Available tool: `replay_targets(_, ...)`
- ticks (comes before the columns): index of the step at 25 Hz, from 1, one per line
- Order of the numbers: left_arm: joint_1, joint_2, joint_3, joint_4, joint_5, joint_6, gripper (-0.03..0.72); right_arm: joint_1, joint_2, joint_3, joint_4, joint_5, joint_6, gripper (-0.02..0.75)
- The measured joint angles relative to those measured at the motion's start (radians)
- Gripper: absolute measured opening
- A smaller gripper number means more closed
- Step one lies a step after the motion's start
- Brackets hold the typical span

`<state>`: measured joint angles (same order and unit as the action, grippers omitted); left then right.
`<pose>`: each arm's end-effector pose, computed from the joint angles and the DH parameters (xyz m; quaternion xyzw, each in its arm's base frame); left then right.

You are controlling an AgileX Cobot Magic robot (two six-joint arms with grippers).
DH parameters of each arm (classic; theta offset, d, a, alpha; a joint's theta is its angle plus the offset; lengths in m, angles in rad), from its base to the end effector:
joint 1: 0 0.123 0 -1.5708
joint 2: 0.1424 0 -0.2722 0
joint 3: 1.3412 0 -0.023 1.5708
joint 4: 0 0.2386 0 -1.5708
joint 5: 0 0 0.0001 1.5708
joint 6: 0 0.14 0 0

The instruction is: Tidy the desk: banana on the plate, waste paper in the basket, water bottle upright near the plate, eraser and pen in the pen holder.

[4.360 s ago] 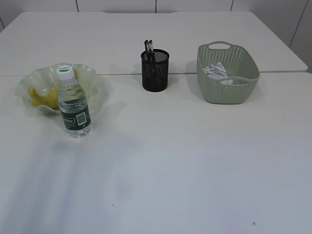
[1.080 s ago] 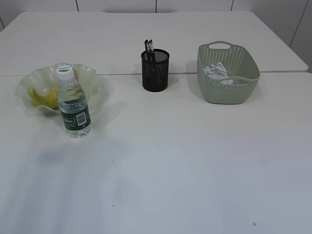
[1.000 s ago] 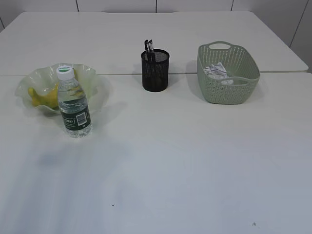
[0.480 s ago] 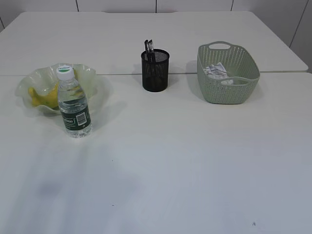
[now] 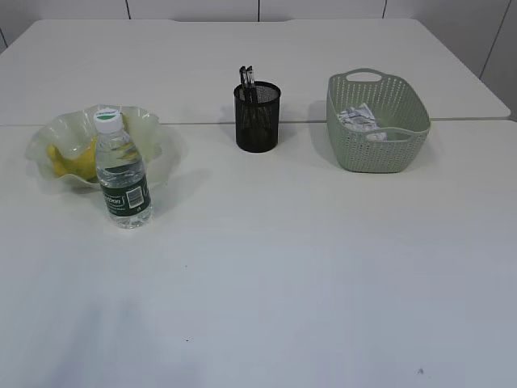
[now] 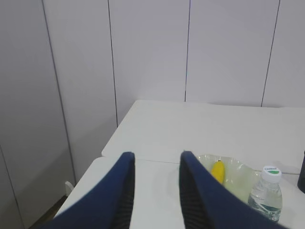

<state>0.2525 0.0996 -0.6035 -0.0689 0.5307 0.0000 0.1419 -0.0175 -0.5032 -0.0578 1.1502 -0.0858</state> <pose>0.0600 0.0104 0.3488 -0.0939 0.6786 0.0583 0.7261 0.0331 -0.0027 0.2399 -0.0962 0.8650 -0.0150 0.4923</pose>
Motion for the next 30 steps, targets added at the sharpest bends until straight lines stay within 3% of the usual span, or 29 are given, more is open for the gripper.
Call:
replay_targets(4, 0.000, -0.095, 0.000, 0.032, 0.093, -0.019, 0.216, 0.000, 0.000, 0.002, 0.000, 0.000, 0.000, 0.174)
replay_targets(22, 0.000, -0.095, 0.007, 0.051, 0.468, -0.023, 0.216, 0.000, 0.000, 0.002, -0.002, 0.000, 0.000, 0.174)
replay_targets(30, -0.002, -0.095, 0.067, 0.083, 0.512, -0.023, 0.216, 0.000, 0.000, 0.002, -0.002, 0.000, 0.000, 0.174)
